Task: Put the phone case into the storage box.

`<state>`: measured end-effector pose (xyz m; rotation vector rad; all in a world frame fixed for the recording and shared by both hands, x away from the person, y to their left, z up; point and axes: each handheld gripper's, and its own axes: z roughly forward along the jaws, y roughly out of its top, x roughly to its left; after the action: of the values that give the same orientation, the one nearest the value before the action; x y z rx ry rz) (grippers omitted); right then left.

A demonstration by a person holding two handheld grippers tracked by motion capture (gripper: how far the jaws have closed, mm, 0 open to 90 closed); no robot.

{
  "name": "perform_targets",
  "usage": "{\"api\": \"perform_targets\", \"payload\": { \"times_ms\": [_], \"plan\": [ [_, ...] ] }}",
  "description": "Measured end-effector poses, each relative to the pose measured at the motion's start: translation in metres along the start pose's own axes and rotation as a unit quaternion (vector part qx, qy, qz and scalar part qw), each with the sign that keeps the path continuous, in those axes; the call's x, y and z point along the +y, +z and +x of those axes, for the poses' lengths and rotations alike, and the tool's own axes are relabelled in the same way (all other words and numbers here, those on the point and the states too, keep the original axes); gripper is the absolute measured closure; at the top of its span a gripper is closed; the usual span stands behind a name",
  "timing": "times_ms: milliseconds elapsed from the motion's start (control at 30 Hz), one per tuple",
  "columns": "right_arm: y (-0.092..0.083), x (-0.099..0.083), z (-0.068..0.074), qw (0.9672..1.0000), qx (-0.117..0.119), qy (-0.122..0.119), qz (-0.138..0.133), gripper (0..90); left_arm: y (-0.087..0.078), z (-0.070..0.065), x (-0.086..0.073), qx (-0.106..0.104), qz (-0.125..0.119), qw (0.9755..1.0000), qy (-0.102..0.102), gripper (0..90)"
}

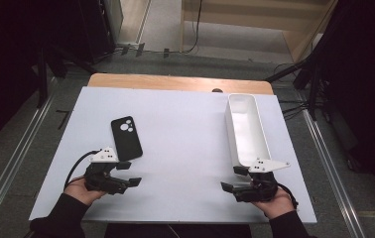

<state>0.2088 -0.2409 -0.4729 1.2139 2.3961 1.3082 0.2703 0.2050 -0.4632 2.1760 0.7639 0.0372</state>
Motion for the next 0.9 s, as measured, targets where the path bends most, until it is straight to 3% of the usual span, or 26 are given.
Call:
{"api": "perform_targets", "payload": {
  "times_ms": [900],
  "plan": [
    [0.0036,-0.0026,-0.0014,0.9994,-0.003,0.004,0.033,21.8,-0.0018,0.0004,0.0002,0.003,0.000,1.0000,-0.001,26.9]
  ]
}}
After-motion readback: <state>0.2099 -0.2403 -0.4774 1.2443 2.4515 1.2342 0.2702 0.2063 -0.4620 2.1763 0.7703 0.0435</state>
